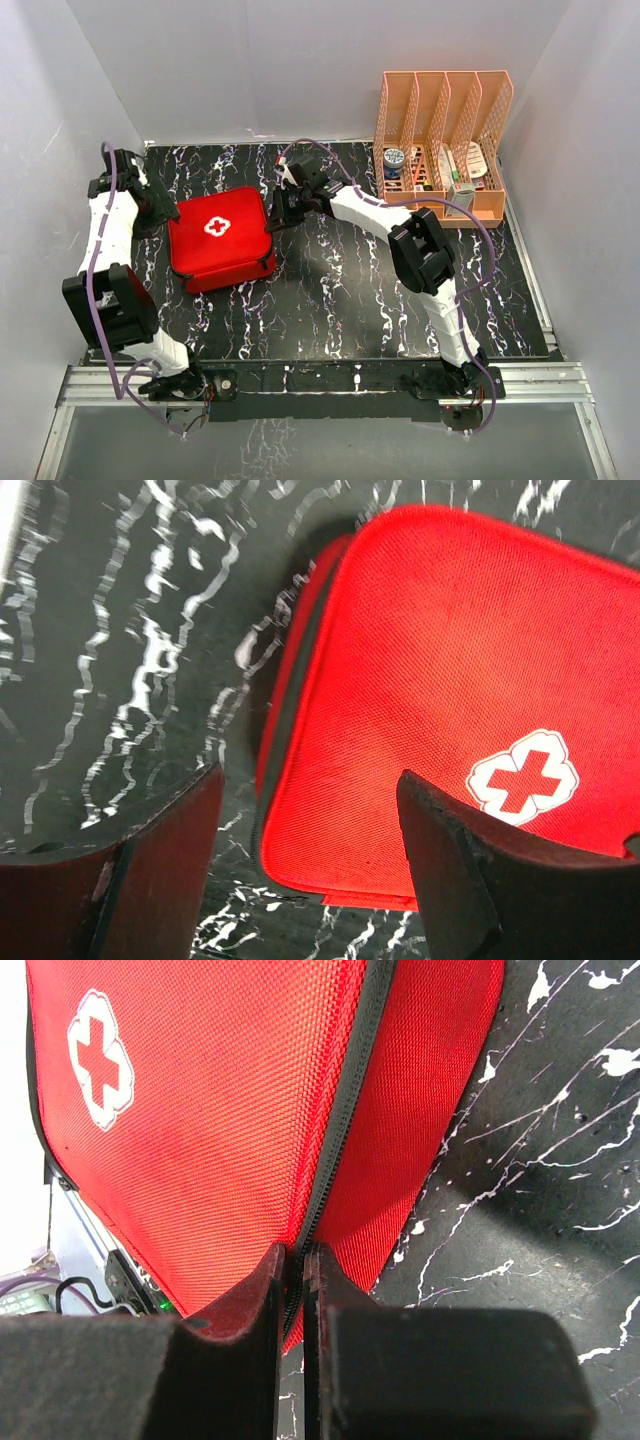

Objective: Organize the medicine kit
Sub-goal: Move the medicine pouch to the center of the board.

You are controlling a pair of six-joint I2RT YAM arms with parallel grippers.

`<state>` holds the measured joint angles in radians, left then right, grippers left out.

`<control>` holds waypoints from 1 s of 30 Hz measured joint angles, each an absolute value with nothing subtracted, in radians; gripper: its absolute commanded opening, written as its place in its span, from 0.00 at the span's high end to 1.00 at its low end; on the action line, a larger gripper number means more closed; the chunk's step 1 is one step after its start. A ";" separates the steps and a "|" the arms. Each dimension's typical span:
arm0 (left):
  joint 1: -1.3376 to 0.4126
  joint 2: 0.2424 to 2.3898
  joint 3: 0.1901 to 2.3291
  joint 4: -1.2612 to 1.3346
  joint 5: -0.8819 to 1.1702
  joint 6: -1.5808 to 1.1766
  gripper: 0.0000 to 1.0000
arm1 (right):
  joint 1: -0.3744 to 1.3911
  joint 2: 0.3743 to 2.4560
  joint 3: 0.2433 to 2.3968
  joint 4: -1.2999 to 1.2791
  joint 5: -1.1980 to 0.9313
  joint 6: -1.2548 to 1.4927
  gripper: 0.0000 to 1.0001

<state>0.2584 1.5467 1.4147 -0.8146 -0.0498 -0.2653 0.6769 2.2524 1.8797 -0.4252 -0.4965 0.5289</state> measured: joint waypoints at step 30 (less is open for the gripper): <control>0.256 1.879 1.534 -0.758 0.286 -0.219 0.99 | 0.613 2.218 1.802 -0.339 -0.464 0.553 1.00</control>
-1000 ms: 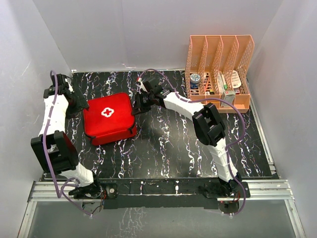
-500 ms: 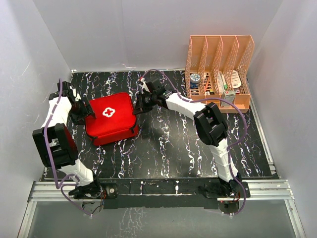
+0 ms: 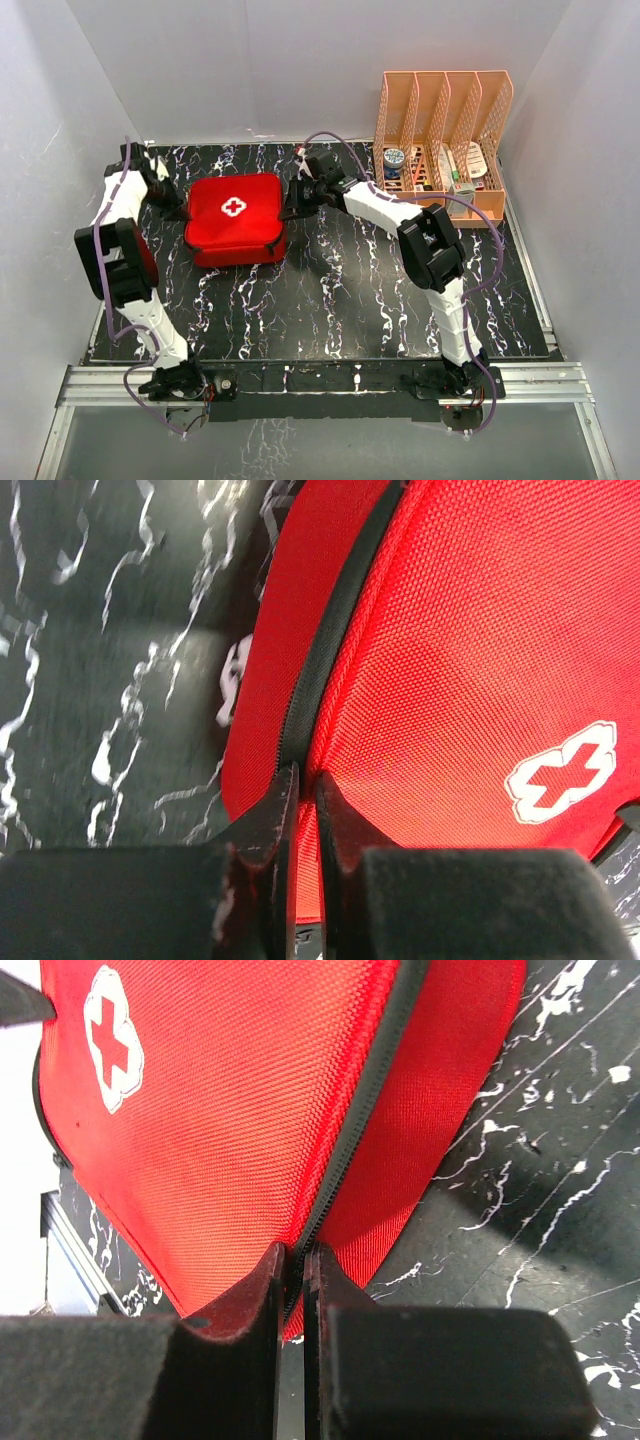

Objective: Organize the medicine kit
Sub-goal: Move the medicine pouch to the center of the board.

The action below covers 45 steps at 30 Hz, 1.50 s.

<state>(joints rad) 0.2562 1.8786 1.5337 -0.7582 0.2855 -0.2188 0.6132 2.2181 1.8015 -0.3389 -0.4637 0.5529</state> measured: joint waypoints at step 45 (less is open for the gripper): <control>0.049 1.931 1.838 -0.750 0.360 -0.245 0.38 | 0.656 1.911 1.527 -0.332 -0.264 0.488 0.60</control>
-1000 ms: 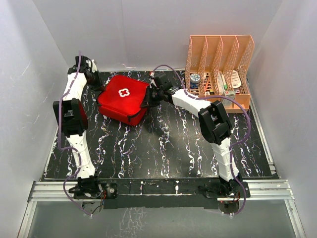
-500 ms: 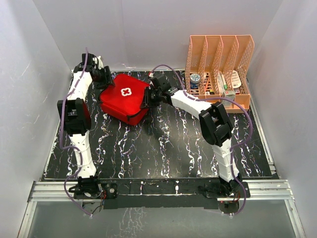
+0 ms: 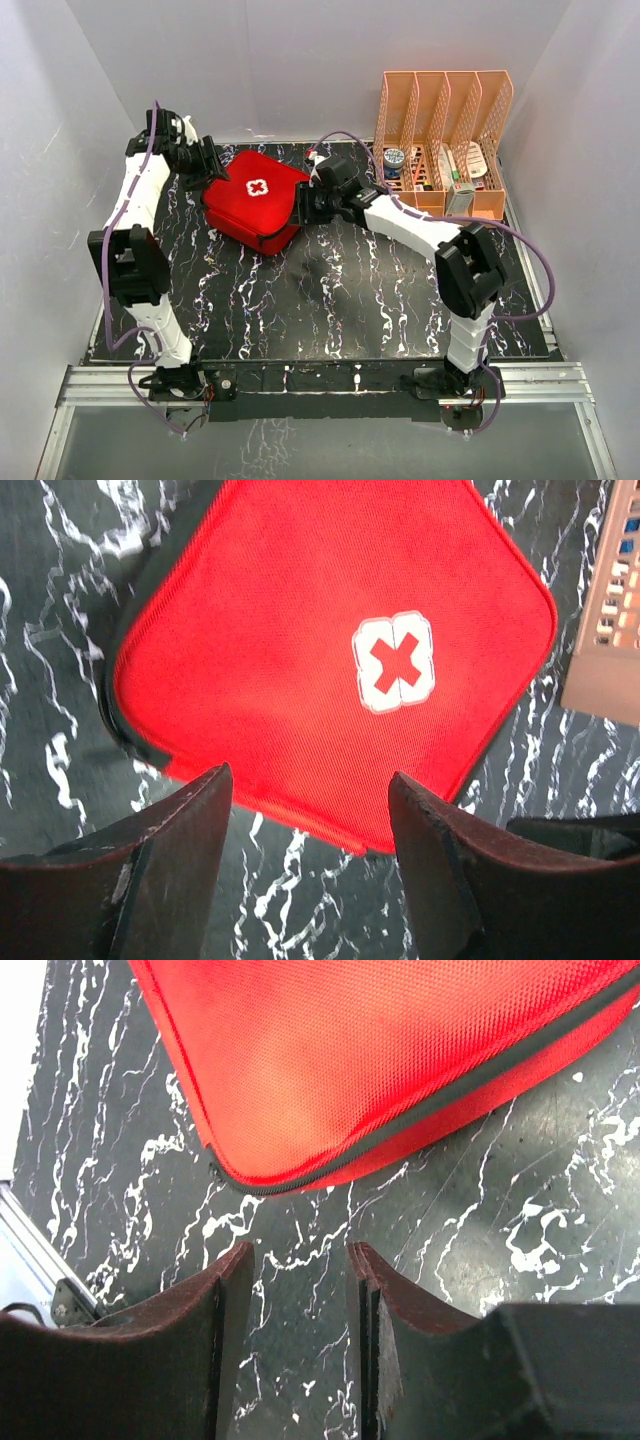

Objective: Organize the medicine kit
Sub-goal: Move the medicine pouch to the center of the board.

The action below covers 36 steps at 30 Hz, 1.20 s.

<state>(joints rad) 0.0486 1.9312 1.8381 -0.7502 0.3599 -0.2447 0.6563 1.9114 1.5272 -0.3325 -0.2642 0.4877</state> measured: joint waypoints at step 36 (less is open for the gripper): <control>0.076 1.706 1.512 -0.601 0.575 -0.113 0.04 | 0.825 1.765 1.307 -0.064 -0.337 0.443 0.21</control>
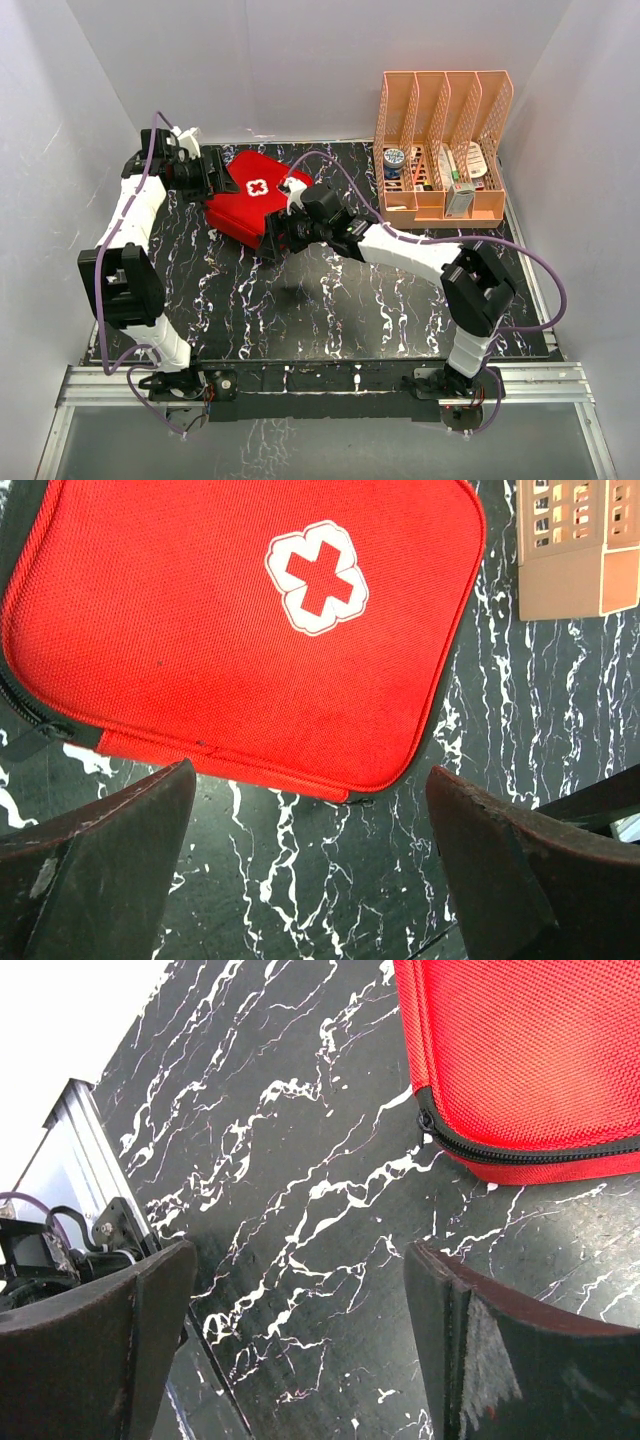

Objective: Organize the medicine kit
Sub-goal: Move the medicine pouch to the center of the board.

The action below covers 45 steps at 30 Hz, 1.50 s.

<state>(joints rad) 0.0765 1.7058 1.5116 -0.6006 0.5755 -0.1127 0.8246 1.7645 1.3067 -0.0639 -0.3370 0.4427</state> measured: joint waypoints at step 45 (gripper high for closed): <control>0.153 1.597 1.348 -0.650 0.410 -0.420 0.11 | 0.876 1.930 1.127 0.451 -0.103 0.562 0.32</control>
